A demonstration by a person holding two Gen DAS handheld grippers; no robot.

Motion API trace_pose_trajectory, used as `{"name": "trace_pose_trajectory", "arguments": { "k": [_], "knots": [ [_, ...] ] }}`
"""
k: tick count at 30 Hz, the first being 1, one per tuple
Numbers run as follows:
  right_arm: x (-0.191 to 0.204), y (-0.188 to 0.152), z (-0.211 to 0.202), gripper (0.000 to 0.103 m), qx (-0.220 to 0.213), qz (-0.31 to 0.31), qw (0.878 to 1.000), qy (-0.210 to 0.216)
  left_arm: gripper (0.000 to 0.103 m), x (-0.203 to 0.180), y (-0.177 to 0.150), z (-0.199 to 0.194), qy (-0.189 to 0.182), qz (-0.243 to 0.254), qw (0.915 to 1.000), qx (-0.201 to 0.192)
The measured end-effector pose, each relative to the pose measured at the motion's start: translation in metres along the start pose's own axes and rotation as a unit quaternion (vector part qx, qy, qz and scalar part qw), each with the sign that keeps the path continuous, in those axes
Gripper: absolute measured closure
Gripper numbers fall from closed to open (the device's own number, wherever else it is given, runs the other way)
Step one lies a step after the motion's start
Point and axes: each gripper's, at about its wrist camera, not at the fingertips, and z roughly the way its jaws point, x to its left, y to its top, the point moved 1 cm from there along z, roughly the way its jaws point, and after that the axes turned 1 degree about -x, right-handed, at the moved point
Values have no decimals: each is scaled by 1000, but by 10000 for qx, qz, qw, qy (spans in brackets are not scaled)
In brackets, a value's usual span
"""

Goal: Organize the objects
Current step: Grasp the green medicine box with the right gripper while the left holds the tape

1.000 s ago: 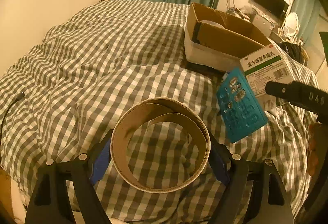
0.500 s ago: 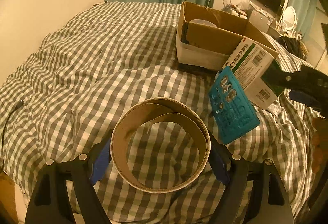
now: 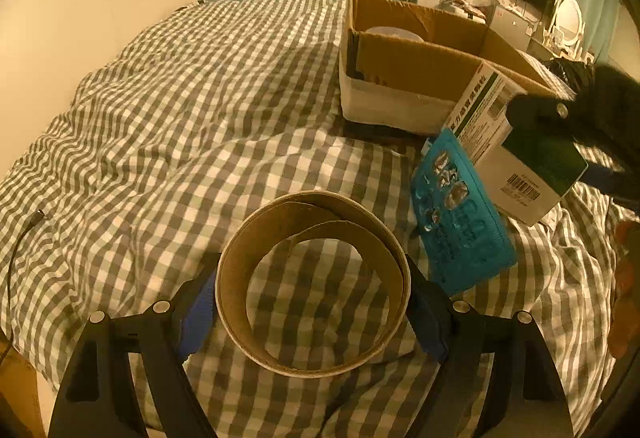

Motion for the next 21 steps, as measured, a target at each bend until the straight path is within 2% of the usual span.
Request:
{"name": "trace_pose_trajectory", "arguments": {
  "k": [3, 4, 6, 10, 16, 21],
  "knots": [
    [-3, 3, 12, 0, 19, 95, 9998, -196, 19, -5, -1, 2, -6, 55, 10000, 34],
    [-7, 4, 16, 0, 43, 141, 9997, -180, 19, -7, -1, 2, 4, 93, 9999, 37],
    [-10, 4, 18, 10, 54, 147, 9997, -187, 19, -10, 0, 0, 25, 167, 9999, 24],
    [-15, 1, 4, 11, -45, -25, 10000, -56, 19, -14, 7, -7, 36, 244, 9997, -91],
    [-13, 17, -45, 11, -539, -359, 9978, 105, 19, -21, 33, -31, -65, 280, 9985, -459],
    [0, 48, -92, 11, -1025, -766, 9917, 144, 19, -27, 80, -61, -176, 347, 9949, -931]
  ]
}}
